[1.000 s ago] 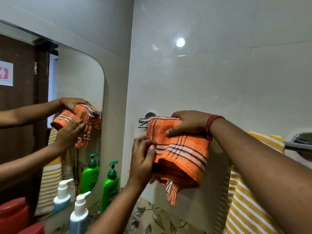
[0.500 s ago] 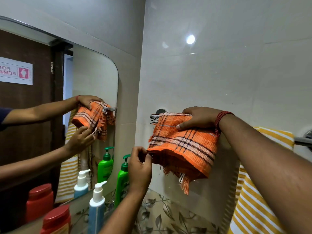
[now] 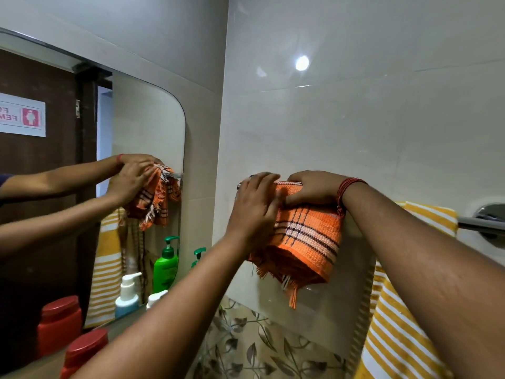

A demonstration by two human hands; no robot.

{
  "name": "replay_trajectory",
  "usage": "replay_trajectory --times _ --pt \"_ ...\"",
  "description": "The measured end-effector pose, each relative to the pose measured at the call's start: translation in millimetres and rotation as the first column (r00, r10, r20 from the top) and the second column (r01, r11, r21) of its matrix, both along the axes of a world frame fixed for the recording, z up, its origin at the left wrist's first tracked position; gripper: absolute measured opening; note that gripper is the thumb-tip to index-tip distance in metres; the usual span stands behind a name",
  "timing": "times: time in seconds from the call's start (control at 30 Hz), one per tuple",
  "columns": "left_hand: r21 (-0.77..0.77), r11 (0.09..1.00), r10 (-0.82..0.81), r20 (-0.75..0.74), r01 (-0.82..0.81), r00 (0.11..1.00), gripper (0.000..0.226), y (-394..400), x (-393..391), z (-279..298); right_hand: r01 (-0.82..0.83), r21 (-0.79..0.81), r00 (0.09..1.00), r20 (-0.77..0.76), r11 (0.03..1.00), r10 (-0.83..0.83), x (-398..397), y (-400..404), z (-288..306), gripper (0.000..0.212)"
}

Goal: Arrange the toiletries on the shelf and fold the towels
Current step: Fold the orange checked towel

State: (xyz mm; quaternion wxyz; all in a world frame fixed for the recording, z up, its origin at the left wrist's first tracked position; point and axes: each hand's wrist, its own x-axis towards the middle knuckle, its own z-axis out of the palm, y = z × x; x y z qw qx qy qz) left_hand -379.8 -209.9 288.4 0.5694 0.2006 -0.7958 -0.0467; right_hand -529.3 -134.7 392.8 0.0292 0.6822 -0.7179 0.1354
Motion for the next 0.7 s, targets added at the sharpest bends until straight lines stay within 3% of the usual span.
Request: replay_trajectory --times 0.1,0.17,0.27,0.37,0.47,0.6,0.7 --pt "0.007 0.998 0.060 0.269 -0.064 0.961 0.046 -16 -13 17 0.012 -0.046 0.997 -0.081 0.999 -0.016 3 1 -4 0.057" --pt "-0.030 0.995 0.099 0.316 -0.094 0.944 0.051 -25 -13 15 0.019 -0.045 0.987 -0.156 0.999 -0.026 5 6 -5 0.064" --pt "-0.061 0.986 0.164 0.372 -0.152 0.914 0.058 -37 -7 17 0.040 -0.023 0.989 -0.138 0.999 -0.043 2 23 -2 0.066" --pt "0.015 0.978 0.193 0.304 -0.207 0.933 0.054 -40 -4 9 0.179 -0.100 0.931 -0.305 0.979 -0.202 -2 47 -10 0.068" --pt "0.098 0.972 0.203 0.114 -0.214 0.973 0.053 -32 0 -9 0.166 -0.367 0.815 -0.471 0.915 -0.337 -3 76 -30 0.061" --pt "0.017 0.979 0.199 0.095 -0.202 0.975 0.066 3 -11 -16 0.016 -0.698 0.834 -0.386 0.716 -0.394 -5 112 -65 0.040" --pt "-0.134 0.975 0.193 0.129 -0.175 0.973 0.068 39 -24 -17 0.044 -0.813 0.844 -0.281 0.580 -0.458 -7 130 -96 0.037"
